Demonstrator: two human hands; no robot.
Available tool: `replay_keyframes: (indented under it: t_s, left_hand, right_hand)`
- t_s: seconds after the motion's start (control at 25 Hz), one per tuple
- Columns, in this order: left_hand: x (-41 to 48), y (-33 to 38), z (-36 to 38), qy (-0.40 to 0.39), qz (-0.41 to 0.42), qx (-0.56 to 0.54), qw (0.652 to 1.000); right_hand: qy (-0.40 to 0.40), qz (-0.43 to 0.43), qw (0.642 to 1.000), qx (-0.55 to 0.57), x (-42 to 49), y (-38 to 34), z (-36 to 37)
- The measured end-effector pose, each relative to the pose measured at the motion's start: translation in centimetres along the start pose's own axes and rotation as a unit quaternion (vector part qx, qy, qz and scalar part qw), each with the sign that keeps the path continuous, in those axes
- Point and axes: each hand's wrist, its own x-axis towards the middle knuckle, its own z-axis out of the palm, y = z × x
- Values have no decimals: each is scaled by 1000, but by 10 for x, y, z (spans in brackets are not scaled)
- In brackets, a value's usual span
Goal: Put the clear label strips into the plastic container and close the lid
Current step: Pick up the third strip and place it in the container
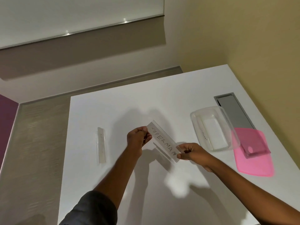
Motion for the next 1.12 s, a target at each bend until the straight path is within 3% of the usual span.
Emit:
replay_keyframes:
  t_s: [0.4,0.68,0.96,1.12]
  left_hand:
    - [-18,1,117,-58,9,68,996]
    - [-25,-5,188,-114,-4,52,992]
    - [-18,-9,243,-215,-89,47,971]
    - [-16,-18,266,-255,-120,73,957]
  right_hand:
    - [28,-28,998,43,-36,2,-88]
    - [121,-30,990,62,-57,11,-138]
    - [215,14,976,16,-49,16,-173]
    - [254,59,962,-74,-32,16,-185]
